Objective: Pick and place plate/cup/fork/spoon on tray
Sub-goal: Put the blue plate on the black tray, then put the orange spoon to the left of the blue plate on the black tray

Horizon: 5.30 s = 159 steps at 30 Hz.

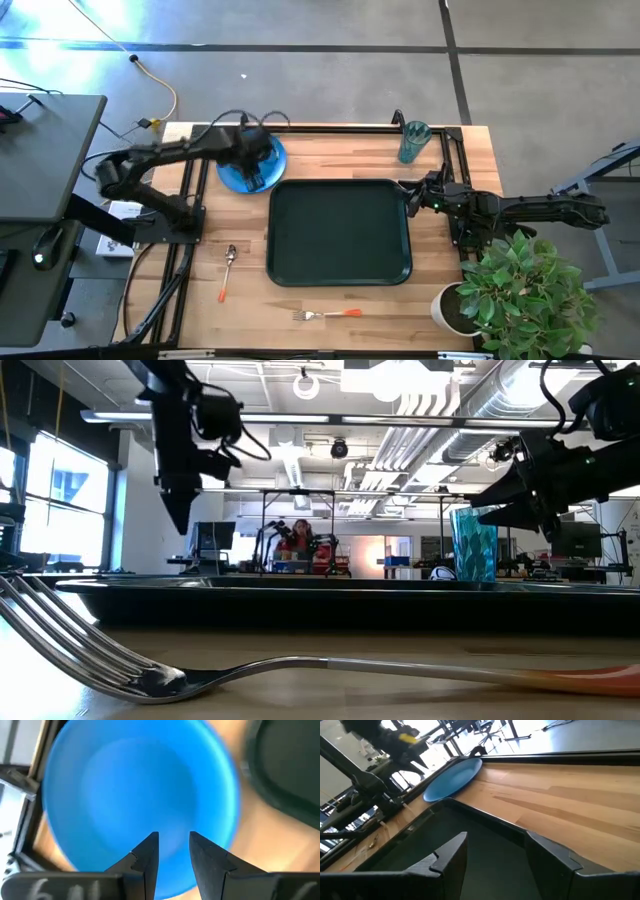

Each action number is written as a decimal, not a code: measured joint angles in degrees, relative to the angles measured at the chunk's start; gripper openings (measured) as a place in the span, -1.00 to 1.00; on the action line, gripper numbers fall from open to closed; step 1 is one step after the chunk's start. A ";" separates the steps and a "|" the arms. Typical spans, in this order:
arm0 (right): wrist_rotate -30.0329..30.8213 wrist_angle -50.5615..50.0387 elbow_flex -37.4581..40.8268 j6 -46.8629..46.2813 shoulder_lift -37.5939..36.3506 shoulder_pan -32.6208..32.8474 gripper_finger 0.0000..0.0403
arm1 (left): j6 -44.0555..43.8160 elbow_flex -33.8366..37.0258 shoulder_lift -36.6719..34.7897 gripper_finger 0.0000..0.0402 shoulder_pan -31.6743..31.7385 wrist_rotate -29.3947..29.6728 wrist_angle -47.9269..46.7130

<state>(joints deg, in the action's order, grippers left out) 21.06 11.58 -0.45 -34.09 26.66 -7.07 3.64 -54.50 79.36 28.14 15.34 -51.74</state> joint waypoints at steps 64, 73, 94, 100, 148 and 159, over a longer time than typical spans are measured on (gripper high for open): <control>0.47 -3.15 -0.02 -1.90 0.02 -0.01 -0.06 | 9.36 9.06 6.94 -0.99 -30.74 32.94 21.56; 0.77 -3.18 0.00 -1.49 0.02 -0.02 -0.06 | 22.29 2.32 6.89 -0.99 -40.23 16.87 28.01; -0.28 2.99 -0.02 -2.95 0.00 0.00 -0.06 | 17.41 2.29 23.12 -0.92 -48.84 12.85 49.47; -0.72 3.54 -0.23 -1.87 0.02 0.93 -0.06 | 11.60 2.29 23.95 -0.84 -49.21 14.99 49.97; 16.45 16.07 -0.65 1.47 2.95 27.27 -0.06 | -98.46 -8.01 14.61 -0.22 -71.51 13.84 -14.43; 14.89 16.63 -0.65 0.47 2.99 27.76 -0.06 | -117.47 6.08 13.47 -0.45 -79.94 -4.90 -10.61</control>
<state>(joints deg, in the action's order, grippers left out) 35.95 28.21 -1.10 -33.62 29.65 20.69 -113.83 -48.42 92.83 -51.80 10.43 -62.35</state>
